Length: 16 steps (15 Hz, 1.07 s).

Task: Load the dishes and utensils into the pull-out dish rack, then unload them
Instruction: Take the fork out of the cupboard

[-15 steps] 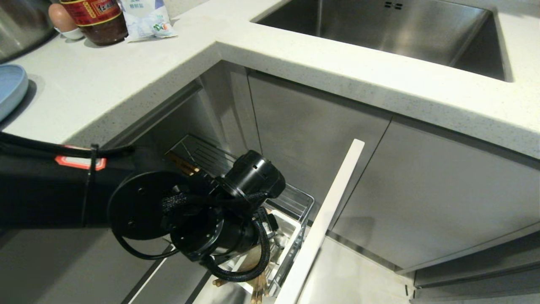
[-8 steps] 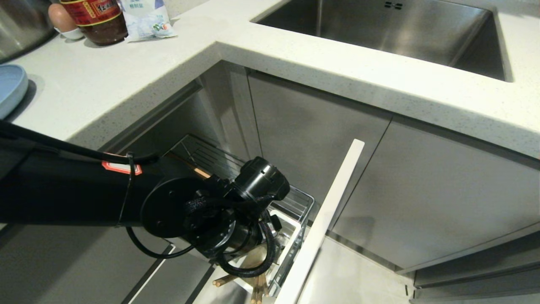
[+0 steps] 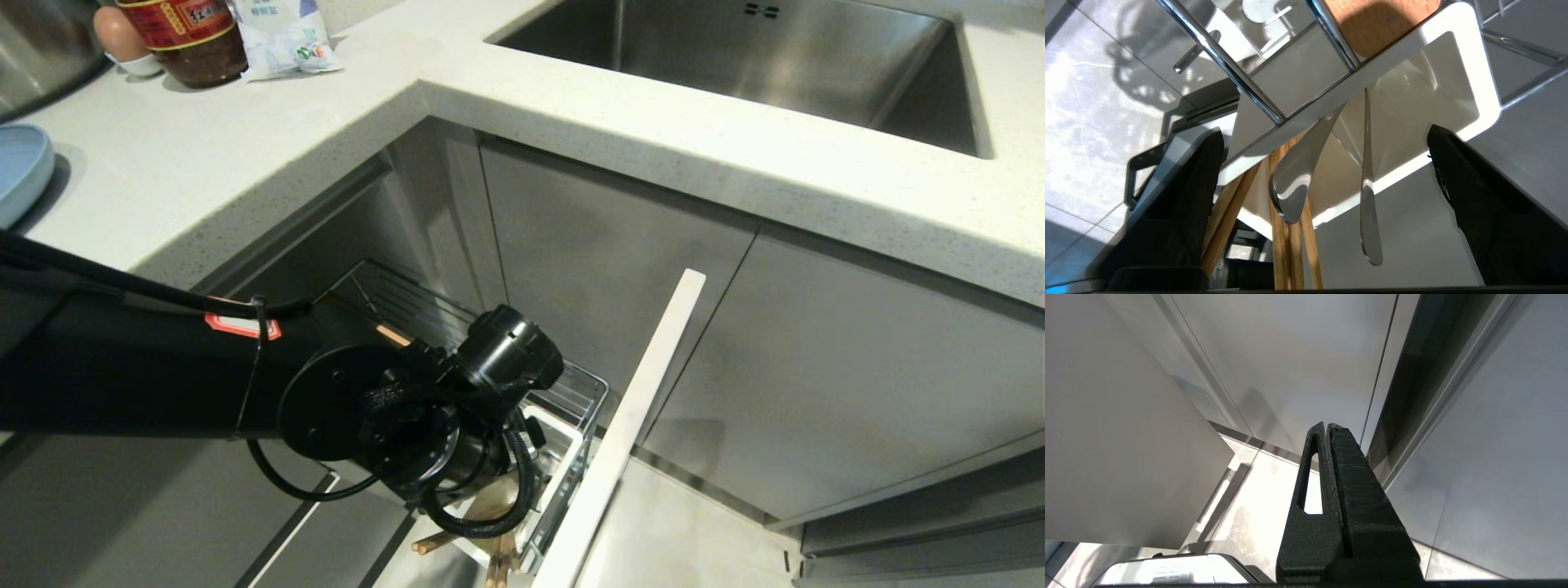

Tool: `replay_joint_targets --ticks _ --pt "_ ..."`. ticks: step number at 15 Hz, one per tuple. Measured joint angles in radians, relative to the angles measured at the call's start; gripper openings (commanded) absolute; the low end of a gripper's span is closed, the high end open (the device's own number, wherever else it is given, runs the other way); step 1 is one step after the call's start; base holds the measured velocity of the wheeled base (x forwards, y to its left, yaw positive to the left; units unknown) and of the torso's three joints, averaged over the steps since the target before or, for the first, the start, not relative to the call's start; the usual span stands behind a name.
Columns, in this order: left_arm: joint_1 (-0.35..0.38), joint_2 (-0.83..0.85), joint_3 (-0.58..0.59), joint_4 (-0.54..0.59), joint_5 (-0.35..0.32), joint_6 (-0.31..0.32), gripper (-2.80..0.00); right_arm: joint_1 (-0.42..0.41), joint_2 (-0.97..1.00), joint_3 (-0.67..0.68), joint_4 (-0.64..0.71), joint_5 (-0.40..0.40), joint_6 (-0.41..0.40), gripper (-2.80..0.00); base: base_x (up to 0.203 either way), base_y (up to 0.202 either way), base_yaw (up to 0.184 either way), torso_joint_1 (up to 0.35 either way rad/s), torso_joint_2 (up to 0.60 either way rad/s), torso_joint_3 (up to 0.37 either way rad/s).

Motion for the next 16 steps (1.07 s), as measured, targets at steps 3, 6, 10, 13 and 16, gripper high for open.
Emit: replay_joint_targets --ticks 3,6,10,13,16 --pt "0.0 0.001 -0.001 0.0 0.0 0.0 -2.8 0.0 0.0 0.0 0.0 0.0 0.0 -2.8 0.0 0.0 0.0 0.0 0.0 0.0" --pt "0.0 0.002 -0.001 0.0 0.001 0.0 -2.8 -0.001 0.0 0.0 0.0 0.0 0.0 -2.8 0.0 0.0 0.0 0.0 0.0 0.0" --pt "-0.001 0.001 -0.003 -0.005 0.0 0.001 -2.8 0.0 0.0 0.0 0.0 0.0 0.0 -2.8 0.0 0.0 0.0 0.0 0.0 0.0" --pt "-0.003 -0.001 -0.001 -0.002 0.001 0.001 -2.8 -0.001 0.0 0.0 0.0 0.0 0.0 -2.8 0.0 0.0 0.0 0.0 0.0 0.0" --pt "-0.008 -0.012 -0.001 0.004 0.002 0.002 -2.8 0.0 0.0 0.0 0.0 0.0 0.0 -2.8 0.0 0.0 0.0 0.0 0.0 0.0"
